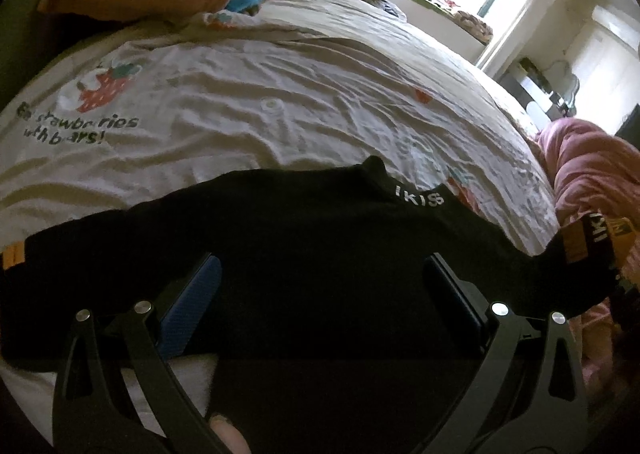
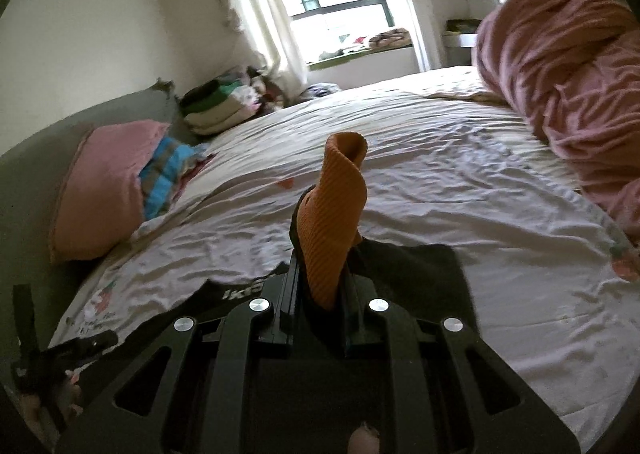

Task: Fold small clothes
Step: 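Lift the sleeve with the right gripper and carry it across the shirt body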

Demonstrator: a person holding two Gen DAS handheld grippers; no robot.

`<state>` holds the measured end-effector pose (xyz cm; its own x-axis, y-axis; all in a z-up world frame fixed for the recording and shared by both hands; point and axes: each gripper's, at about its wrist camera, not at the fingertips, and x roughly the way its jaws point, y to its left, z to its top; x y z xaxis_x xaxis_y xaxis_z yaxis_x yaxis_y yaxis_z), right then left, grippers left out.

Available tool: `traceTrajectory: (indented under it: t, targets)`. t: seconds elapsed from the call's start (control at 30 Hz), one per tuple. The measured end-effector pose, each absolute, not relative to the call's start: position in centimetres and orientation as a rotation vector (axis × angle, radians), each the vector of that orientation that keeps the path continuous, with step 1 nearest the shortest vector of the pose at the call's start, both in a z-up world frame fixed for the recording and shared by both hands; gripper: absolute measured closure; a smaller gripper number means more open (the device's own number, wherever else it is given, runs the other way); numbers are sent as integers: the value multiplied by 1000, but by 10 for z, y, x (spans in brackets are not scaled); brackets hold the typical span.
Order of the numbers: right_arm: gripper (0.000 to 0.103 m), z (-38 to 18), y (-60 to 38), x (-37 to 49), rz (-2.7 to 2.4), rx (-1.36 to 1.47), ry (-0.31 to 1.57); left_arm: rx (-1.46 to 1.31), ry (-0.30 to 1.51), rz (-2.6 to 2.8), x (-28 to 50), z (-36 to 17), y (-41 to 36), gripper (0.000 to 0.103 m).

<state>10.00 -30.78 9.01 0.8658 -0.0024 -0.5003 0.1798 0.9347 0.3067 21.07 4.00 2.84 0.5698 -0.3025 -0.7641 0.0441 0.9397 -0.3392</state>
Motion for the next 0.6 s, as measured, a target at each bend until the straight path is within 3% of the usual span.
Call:
traceTrajectory:
  t: [0.37, 0.6]
  targets:
    - [88, 62, -219, 132, 24, 281, 579, -518, 1017, -270, 214, 3, 83, 8]
    - [81, 39, -174, 142, 110, 252, 651, -566, 1046, -375, 214, -8, 71, 8]
